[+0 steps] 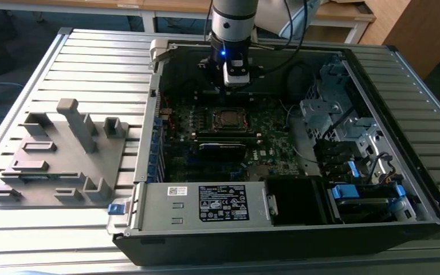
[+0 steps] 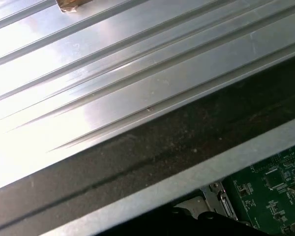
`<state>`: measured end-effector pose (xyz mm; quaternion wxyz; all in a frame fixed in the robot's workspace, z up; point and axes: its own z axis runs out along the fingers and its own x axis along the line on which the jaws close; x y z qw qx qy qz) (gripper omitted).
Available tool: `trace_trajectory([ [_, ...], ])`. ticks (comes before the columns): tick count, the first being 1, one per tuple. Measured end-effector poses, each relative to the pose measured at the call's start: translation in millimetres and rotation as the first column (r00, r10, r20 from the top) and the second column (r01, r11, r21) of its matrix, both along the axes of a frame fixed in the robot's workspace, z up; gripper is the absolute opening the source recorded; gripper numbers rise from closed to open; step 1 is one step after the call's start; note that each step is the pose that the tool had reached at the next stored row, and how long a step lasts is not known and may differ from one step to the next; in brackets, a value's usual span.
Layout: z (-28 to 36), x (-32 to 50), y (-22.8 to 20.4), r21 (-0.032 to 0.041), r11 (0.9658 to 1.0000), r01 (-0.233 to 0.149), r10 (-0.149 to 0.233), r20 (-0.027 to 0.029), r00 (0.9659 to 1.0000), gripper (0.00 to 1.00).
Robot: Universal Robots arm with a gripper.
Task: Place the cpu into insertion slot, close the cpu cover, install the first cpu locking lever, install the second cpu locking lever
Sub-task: 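Install the first cpu locking lever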
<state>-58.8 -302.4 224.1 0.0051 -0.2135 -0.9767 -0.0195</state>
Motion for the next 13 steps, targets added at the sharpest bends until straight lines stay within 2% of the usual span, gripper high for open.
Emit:
trace_trajectory([
  [4, 0.7, 0.0, 0.0, 0.0001, 1.0, 0.0, 0.0, -0.0014, 1.0, 0.11],
  [8, 5.8, 0.0, 0.0, 0.0002, 1.0, 0.0, 0.0, -0.0014, 1.0, 0.11],
  [13, 6.0, 0.0, 0.0, 0.0002, 1.0, 0.0, 0.0, -0.0014, 1.0, 0.11],
])
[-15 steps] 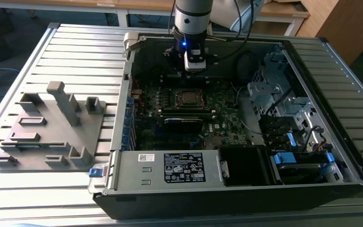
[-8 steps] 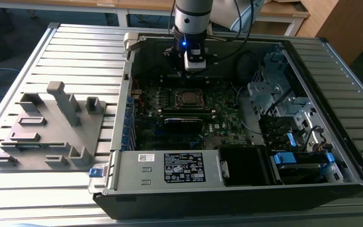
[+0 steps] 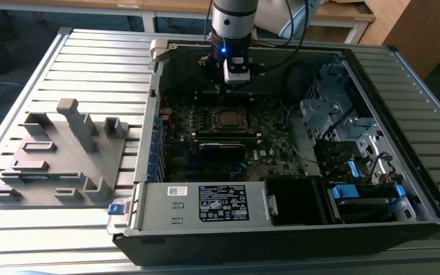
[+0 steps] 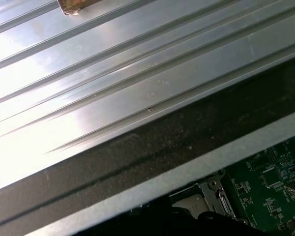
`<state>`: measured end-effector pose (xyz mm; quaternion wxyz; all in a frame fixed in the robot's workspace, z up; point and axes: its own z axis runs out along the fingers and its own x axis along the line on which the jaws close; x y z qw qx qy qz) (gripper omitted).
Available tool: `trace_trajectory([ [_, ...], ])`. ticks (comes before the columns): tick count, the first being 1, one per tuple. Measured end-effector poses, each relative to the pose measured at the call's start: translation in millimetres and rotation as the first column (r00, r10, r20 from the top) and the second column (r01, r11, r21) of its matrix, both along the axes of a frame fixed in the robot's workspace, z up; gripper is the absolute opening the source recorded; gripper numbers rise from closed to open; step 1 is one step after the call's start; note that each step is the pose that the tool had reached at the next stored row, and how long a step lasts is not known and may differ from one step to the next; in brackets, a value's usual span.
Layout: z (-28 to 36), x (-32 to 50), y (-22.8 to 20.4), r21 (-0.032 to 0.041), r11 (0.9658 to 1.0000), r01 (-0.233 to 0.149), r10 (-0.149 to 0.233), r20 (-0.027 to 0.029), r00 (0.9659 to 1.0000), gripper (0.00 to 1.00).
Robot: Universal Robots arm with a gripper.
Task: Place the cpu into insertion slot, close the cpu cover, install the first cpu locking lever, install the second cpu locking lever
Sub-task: 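Install the first cpu locking lever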
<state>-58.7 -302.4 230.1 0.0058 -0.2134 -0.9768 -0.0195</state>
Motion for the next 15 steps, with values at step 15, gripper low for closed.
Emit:
trace_trajectory([
  [15, -2.2, 5.1, 0.0, -0.0003, 0.9977, -0.068, 0.068, -0.0002, 0.9977, 0.11],
])
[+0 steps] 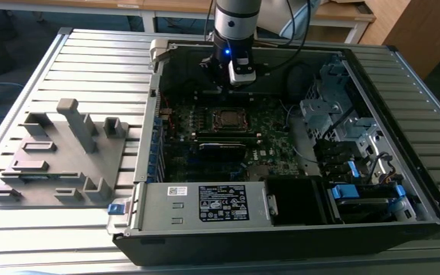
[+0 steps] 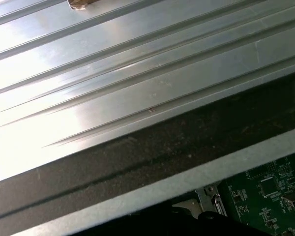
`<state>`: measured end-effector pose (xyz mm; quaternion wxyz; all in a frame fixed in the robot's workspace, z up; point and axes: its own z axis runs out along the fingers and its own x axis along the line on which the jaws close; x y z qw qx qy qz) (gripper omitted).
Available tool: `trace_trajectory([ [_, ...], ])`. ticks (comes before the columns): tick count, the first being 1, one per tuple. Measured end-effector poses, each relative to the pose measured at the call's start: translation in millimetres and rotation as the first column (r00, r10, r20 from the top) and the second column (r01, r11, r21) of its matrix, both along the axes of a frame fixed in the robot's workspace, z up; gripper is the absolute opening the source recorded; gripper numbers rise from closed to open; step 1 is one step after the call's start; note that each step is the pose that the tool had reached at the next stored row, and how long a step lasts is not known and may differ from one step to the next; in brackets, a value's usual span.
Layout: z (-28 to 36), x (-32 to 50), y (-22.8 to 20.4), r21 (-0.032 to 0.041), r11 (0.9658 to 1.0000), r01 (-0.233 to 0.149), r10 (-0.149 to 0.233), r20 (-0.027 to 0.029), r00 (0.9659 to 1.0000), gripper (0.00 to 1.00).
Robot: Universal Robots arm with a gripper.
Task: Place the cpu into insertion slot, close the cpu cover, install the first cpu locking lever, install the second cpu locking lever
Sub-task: 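Install the first cpu locking lever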
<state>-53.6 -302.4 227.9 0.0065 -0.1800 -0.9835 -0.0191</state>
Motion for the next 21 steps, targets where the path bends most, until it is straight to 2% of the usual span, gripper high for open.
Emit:
trace_trajectory([
  [21, -0.1, 0.0, 0.0, 0.0002, 0.9998, -0.02, 0.02, 0.0001, 0.9998, 0.11],
])
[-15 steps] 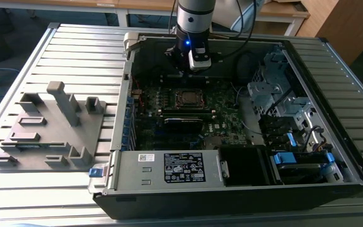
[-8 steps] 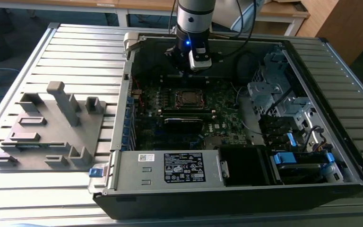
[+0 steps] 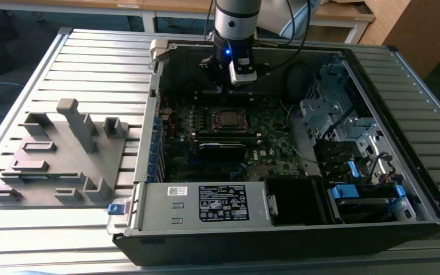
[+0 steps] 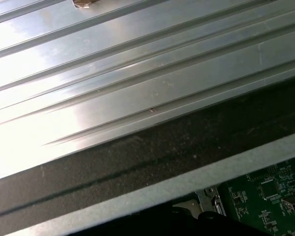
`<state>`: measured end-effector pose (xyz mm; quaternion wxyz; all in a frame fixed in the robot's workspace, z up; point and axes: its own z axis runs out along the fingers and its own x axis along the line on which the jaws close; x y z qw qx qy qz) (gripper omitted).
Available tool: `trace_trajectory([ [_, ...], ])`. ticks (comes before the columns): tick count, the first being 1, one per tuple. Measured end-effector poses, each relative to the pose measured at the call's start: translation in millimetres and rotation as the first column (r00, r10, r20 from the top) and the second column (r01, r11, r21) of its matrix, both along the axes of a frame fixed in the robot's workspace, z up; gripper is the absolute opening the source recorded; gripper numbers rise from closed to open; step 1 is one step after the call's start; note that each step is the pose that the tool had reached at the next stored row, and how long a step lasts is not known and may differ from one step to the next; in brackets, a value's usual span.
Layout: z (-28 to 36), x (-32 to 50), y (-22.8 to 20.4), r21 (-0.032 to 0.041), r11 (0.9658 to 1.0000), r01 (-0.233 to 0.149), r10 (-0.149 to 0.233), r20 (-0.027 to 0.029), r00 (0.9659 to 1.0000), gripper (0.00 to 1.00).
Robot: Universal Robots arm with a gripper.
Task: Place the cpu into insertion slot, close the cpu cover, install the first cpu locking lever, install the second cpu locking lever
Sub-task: 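Install the first cpu locking lever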
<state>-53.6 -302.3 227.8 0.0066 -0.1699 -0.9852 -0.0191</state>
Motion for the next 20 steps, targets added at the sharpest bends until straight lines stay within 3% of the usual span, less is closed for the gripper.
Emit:
trace_trajectory([
  [20, 1.1, 0.0, 0.0, 0.0, 1.0, -0.005, 0.005, 0.0, 1.0, 0.11],
])
